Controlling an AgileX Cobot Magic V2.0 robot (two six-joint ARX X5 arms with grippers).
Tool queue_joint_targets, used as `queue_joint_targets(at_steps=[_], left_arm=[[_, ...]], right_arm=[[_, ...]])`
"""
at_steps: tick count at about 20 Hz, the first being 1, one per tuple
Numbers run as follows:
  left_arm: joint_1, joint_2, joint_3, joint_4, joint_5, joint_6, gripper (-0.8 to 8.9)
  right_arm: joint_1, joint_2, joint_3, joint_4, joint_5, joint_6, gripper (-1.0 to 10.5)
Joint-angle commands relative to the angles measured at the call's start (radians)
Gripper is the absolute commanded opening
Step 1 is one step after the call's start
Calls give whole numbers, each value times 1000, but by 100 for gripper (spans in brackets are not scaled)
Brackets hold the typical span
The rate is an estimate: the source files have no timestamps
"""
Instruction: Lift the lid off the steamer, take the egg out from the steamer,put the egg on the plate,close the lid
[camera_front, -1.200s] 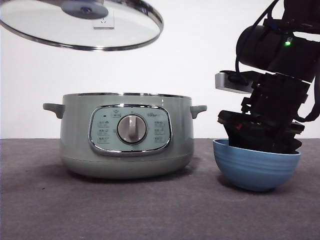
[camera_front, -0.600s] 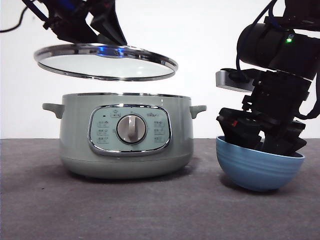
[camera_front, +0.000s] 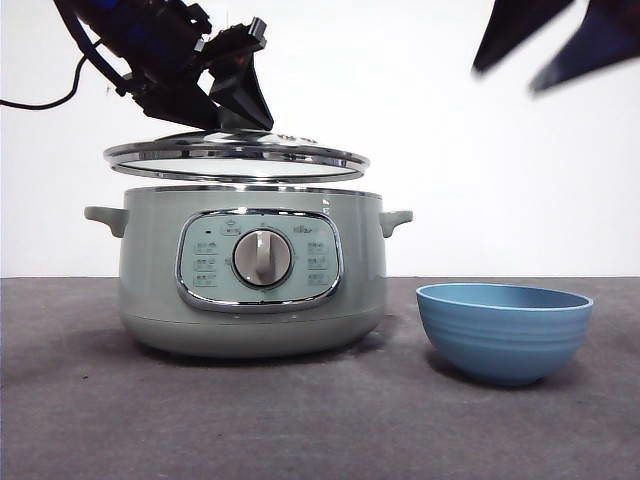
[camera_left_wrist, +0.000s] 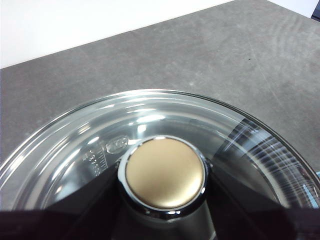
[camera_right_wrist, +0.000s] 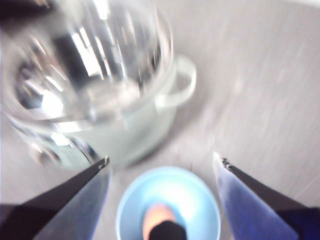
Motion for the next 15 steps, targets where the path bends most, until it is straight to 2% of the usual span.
queue_joint_targets(at_steps=[1, 4, 8, 15], left_arm=[[-6, 11, 9, 64, 5, 8, -9], [-16, 30, 9, 83, 3, 8, -9], [-28, 73, 9, 108, 2, 5, -9], [-31, 109, 9, 98, -35, 5, -9]], right_arm=[[2, -85, 2, -6, 2, 33, 351], [3, -190, 2, -31, -1, 68, 351], [3, -269, 2, -64, -2, 78, 351], [2, -291, 2, -82, -2, 77, 350]])
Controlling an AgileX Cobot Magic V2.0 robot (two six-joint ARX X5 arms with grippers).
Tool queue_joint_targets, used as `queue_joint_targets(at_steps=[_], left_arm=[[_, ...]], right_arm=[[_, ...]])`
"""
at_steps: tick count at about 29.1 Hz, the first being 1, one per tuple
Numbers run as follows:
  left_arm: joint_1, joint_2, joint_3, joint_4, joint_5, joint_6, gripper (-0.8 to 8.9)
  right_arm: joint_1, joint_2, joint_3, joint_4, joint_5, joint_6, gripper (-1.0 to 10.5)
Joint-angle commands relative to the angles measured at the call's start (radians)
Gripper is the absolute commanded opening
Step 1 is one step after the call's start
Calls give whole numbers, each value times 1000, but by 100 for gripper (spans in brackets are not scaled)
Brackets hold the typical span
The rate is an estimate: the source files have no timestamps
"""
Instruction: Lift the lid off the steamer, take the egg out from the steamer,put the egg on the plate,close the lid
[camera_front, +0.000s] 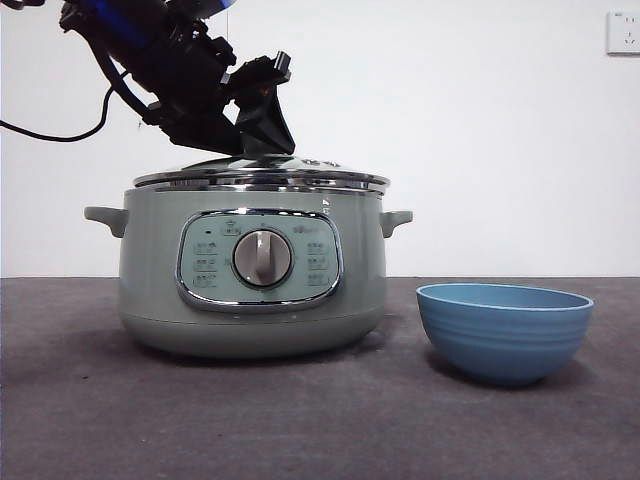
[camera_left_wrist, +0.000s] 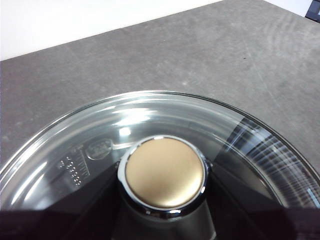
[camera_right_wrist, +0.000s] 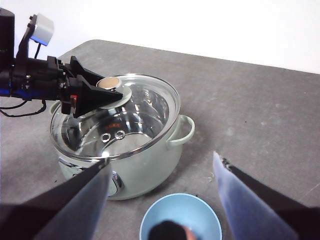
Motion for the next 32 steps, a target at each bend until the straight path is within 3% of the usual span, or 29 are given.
queue_joint_targets(at_steps=[1, 32], left_arm=[[-5, 15, 8, 6, -23, 21, -9], [-6, 12, 8, -138, -34, 24, -8]], right_arm=[[2, -2, 2, -5, -1, 10, 351], [2, -1, 2, -14, -1, 8, 350]])
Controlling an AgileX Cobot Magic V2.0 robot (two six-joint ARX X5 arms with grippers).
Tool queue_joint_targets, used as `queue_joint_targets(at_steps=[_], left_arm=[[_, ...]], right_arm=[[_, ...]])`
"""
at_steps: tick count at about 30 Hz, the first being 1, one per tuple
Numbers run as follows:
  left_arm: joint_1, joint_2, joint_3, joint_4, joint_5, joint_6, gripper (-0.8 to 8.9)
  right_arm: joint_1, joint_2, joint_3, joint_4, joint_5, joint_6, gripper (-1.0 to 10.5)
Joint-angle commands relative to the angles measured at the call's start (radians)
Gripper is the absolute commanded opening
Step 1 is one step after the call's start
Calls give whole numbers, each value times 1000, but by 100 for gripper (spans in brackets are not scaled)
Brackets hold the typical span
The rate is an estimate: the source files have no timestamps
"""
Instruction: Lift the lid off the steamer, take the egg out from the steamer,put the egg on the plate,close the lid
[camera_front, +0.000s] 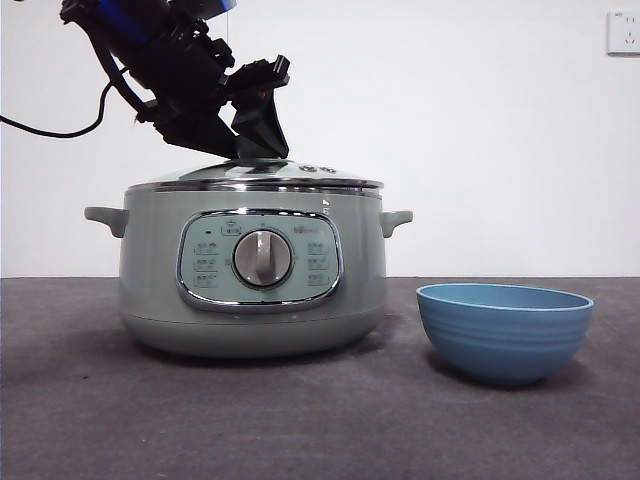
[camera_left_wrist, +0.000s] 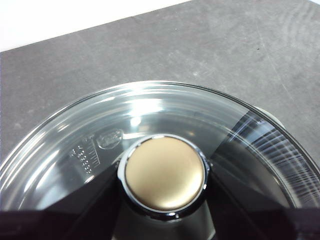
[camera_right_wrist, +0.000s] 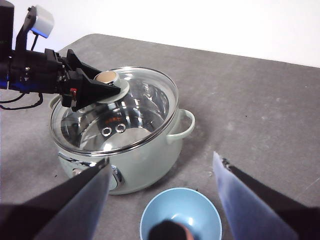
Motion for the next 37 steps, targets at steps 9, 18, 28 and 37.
queue_joint_targets(at_steps=[9, 18, 28, 37], left_arm=[[-4, -5, -19, -39, -4, 28, -9], [-4, -9, 21, -48, -7, 28, -8], [-3, -9, 65, -120, -6, 28, 13], [-3, -9, 65, -129, -6, 28, 522]], right_arm=[[2, -2, 2, 4, -1, 6, 350], [2, -2, 2, 2, -1, 5, 350], [2, -2, 2, -5, -2, 6, 350], [2, -2, 2, -7, -2, 6, 350]])
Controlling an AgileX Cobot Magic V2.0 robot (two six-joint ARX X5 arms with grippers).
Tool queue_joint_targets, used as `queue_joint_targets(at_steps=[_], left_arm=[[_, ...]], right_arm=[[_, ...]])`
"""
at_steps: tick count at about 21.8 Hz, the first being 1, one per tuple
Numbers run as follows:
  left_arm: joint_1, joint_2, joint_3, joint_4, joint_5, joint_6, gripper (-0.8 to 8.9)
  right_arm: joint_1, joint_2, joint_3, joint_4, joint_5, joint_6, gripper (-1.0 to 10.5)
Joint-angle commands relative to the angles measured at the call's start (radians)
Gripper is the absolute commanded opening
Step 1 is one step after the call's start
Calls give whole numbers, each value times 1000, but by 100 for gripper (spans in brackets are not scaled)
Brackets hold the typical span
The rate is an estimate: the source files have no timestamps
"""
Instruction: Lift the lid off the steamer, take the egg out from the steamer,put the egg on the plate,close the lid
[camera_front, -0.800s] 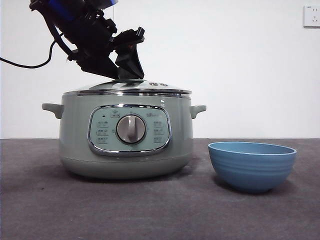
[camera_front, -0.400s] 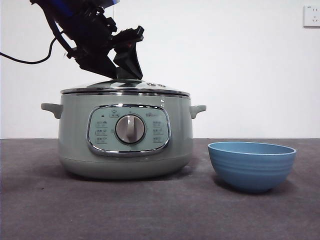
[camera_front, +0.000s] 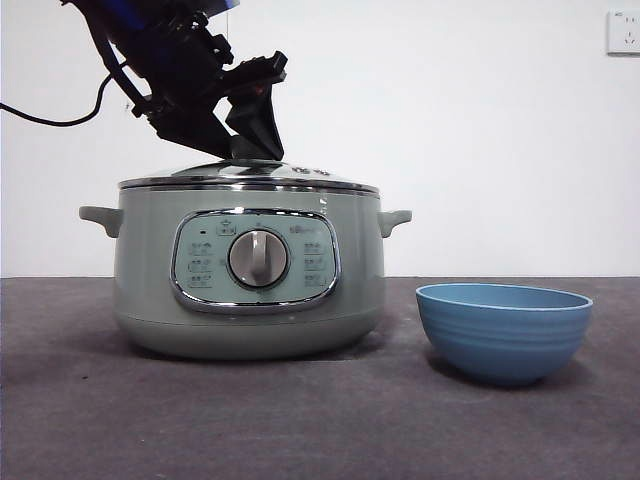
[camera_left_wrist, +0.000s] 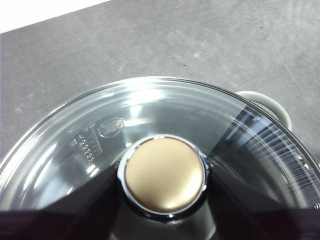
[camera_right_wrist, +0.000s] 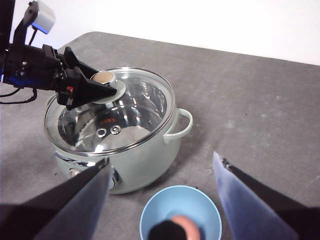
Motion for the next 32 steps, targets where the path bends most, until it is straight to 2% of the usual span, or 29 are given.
queue_joint_targets(at_steps=[1, 8, 14, 20, 24, 26, 28, 29, 32], left_arm=[[-2, -5, 10, 3, 0, 11, 522], [-3, -47, 84, -78, 0, 11, 522], [-4, -113, 229, -340, 37, 11, 519], [-4, -177, 387, -730, 163, 8, 376], [-5, -215, 441, -911, 217, 9, 144], [-5, -235, 441, -954, 212, 10, 7], [-5, -252, 441, -1014, 211, 13, -8], [-5, -257, 441, -1038, 211, 16, -8], [-5, -260, 441, -1073, 211, 17, -8]], right_arm=[[2, -2, 2, -1, -2, 6, 350], [2, -2, 2, -16, -2, 6, 350], [3, -2, 2, -47, -10, 6, 347], [3, -2, 2, -157, -90, 6, 346], [2, -2, 2, -232, -147, 6, 340], [3, -2, 2, -264, -169, 8, 262], [3, -2, 2, -306, -166, 7, 32], [3, -2, 2, -321, -166, 6, -11], [2, -2, 2, -338, -164, 6, -11]])
